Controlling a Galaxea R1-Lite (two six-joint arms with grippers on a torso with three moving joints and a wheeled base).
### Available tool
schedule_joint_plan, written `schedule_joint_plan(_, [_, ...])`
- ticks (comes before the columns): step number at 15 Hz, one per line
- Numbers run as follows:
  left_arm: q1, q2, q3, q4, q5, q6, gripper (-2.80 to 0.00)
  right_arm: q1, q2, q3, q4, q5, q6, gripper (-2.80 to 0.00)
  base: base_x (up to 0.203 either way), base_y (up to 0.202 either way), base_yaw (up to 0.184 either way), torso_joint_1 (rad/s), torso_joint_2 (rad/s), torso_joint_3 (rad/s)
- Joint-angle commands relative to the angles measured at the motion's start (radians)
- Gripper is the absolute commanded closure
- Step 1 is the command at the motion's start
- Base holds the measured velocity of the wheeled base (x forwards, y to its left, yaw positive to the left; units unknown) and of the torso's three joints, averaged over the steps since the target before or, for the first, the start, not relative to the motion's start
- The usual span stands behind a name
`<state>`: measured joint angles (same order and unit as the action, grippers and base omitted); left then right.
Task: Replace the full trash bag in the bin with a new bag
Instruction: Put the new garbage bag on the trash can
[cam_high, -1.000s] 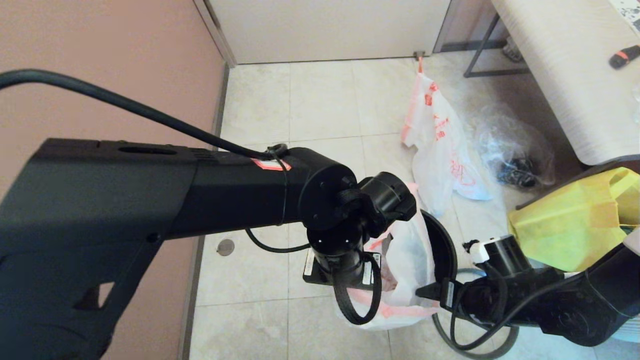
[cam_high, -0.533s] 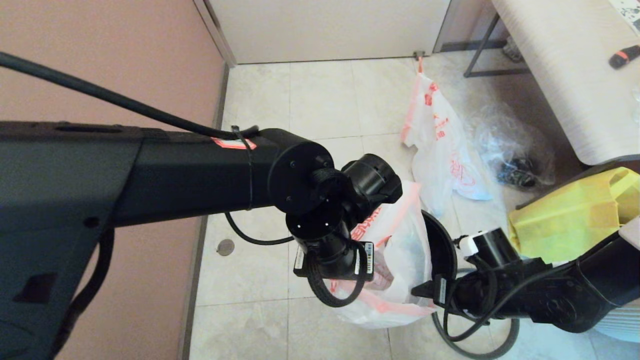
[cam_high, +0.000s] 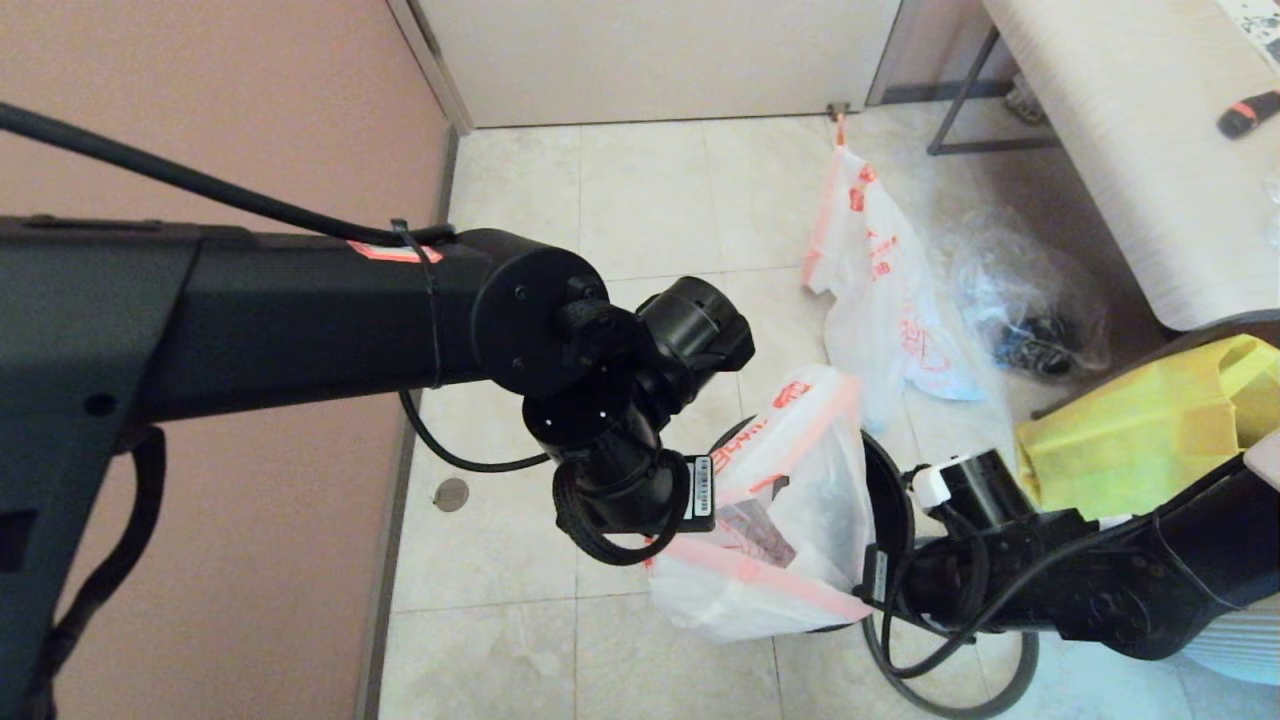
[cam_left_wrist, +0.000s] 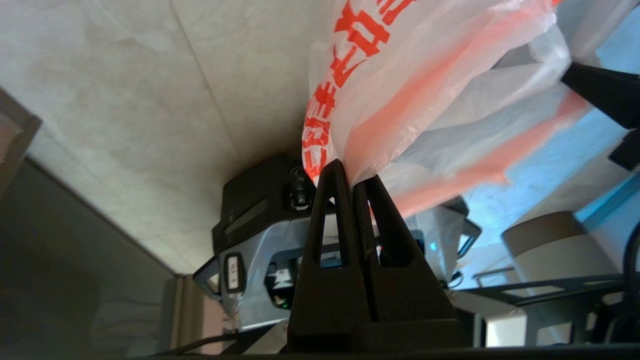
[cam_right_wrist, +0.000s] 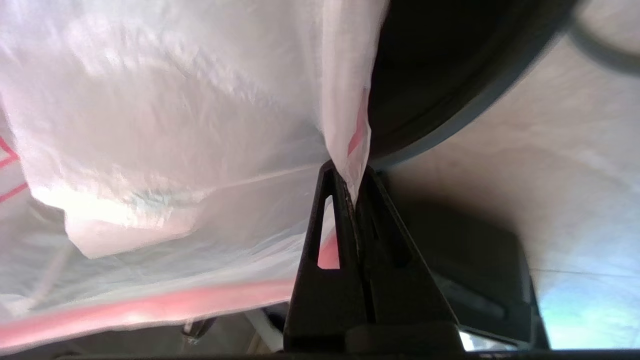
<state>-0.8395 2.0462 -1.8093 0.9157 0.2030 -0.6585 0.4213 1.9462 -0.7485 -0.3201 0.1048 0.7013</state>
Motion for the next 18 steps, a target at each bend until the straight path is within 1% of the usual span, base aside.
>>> schedule_joint_plan(1, [0.005,0.027,-0.007,-0.010,-0.001,-0.002,0.00,-0.049,-0.014,-0.001,-0.002,0.001,0.002,0.00,0.000,0.000,0.000,0.000,0.00,0.000])
schedule_joint_plan(2, [0.005,0.047,-0.013,-0.034,-0.005,0.001,0.00,-0.080,-0.022,-0.006,-0.001,0.002,-0.008,0.00,0.000,0.000,0.000,0.000,0.00,0.000])
schedule_joint_plan(3, [0.007,0.076,-0.027,-0.088,-0.020,0.010,0.00,-0.120,-0.034,-0.015,0.007,0.003,-0.025,0.00,0.000,0.000,0.000,0.000,0.00,0.000])
schedule_joint_plan(5, [0.017,0.108,-0.041,-0.226,-0.059,0.053,0.00,-0.176,-0.075,-0.039,0.038,0.004,-0.050,0.00,0.000,0.000,0.000,0.000,0.00,0.000])
schedule_joint_plan(6, [0.023,0.115,-0.035,-0.276,-0.065,0.076,0.00,-0.199,-0.100,-0.041,0.043,0.004,-0.066,0.00,0.000,0.000,0.000,0.000,0.00,0.000])
schedule_joint_plan(7, [0.029,0.115,-0.012,-0.287,-0.067,0.081,0.00,-0.223,-0.123,-0.036,0.045,0.003,-0.083,0.00,0.000,0.000,0.000,0.000,0.00,0.000])
schedule_joint_plan(9, [0.028,0.095,0.080,-0.300,-0.069,0.082,0.00,-0.254,-0.140,-0.007,0.050,0.003,-0.111,0.00,0.000,0.000,0.000,0.000,0.00,0.000])
schedule_joint_plan(10, [0.025,0.077,0.167,-0.336,-0.070,0.082,0.00,-0.257,-0.130,0.027,0.058,0.003,-0.149,0.00,0.000,0.000,0.000,0.000,0.00,0.000])
schedule_joint_plan(11, [0.022,0.065,0.270,-0.390,-0.070,0.085,0.00,-0.254,-0.108,0.040,0.066,0.003,-0.166,0.00,0.000,0.000,0.000,0.000,0.00,0.000])
schedule_joint_plan(12, [0.021,0.058,0.385,-0.477,-0.069,0.093,0.00,-0.246,-0.072,0.042,0.065,0.003,-0.168,0.00,0.000,0.000,0.000,0.000,0.00,0.000])
schedule_joint_plan(13, [0.025,0.063,0.477,-0.576,-0.066,0.104,0.00,-0.241,-0.031,0.042,0.054,0.003,-0.169,0.00,0.000,0.000,0.000,0.000,0.00,0.000])
schedule_joint_plan(14, [0.035,0.082,0.550,-0.699,-0.057,0.114,0.00,-0.239,0.015,0.041,0.024,0.003,-0.169,0.00,0.000,0.000,0.000,0.000,0.00,0.000])
schedule_joint_plan(15, [0.045,0.101,0.600,-0.785,-0.049,0.121,0.00,-0.238,0.052,0.043,-0.016,0.003,-0.169,0.00,0.000,0.000,0.000,0.000,0.00,0.000])
schedule_joint_plan(16, [0.050,0.111,0.645,-0.849,-0.045,0.138,0.00,-0.235,0.088,0.044,-0.041,0.003,-0.169,0.00,0.000,0.000,0.000,0.000,0.00,0.000])
schedule_joint_plan(17, [0.049,0.128,0.683,-0.912,-0.043,0.170,0.00,-0.225,0.123,0.044,-0.054,0.002,-0.170,0.00,0.000,0.000,0.000,0.000,0.00,0.000])
schedule_joint_plan(18, [0.048,0.152,0.689,-0.939,-0.041,0.183,0.00,-0.212,0.151,0.041,-0.060,-0.002,-0.170,0.00,0.000,0.000,0.000,0.000,0.00,0.000])
